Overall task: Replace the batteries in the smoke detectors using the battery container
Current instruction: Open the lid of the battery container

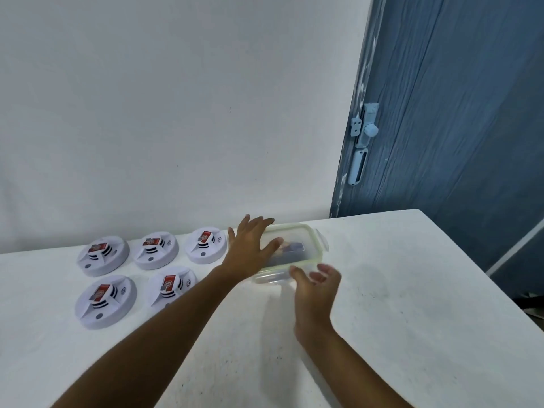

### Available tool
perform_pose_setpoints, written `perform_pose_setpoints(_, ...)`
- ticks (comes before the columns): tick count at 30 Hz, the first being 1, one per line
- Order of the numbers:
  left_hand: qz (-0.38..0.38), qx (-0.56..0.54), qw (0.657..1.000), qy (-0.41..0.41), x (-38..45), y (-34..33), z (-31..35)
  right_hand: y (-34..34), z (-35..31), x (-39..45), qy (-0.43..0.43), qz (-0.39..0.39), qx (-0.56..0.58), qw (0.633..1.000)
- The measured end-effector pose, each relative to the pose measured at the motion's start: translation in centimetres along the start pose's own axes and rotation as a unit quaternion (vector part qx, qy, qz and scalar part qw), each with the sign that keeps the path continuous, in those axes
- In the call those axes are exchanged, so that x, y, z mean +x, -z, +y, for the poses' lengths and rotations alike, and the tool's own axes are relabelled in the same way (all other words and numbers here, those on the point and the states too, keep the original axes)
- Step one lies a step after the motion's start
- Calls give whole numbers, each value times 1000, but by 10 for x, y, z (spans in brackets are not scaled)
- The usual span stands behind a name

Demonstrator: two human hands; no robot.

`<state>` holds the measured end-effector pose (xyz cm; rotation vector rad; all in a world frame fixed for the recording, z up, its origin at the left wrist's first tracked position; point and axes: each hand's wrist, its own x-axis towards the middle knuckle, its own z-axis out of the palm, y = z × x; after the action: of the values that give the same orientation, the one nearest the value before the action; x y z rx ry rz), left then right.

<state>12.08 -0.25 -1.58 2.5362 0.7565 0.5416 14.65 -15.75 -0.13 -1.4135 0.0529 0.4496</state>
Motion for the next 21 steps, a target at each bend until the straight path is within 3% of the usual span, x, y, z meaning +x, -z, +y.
perform_pose_setpoints(2,47,-35,998,-35,-14,4,1,3,-16,12,161,-32,-52,985)
perform_pose_setpoints(5,61,1,990,-127,-35,6,1,-14,-35,62,281,-115,-259,917)
perform_pose_setpoints(7,72,65,979,-181,-46,4,-2,-26,-41,92,315,-186,-416,832)
perform_pose_setpoints(9,83,112,970,-201,-54,-1,-9,-28,-42,109,295,-263,-530,750)
perform_pose_setpoints(11,88,138,968,-190,-62,-3,-17,-22,-43,113,280,-283,-585,706)
perform_pose_setpoints(14,73,154,978,-117,-65,-3,-26,-9,-46,108,289,-222,-608,706)
perform_pose_setpoints(17,40,112,992,30,-58,5,-24,6,-44,97,282,-203,-614,708)
perform_pose_setpoints(19,-11,36,992,120,-47,9,-22,14,-41,88,266,-229,-577,737)
perform_pose_setpoints(21,-22,-32,989,141,-37,11,-19,17,-38,85,265,-236,-521,776)
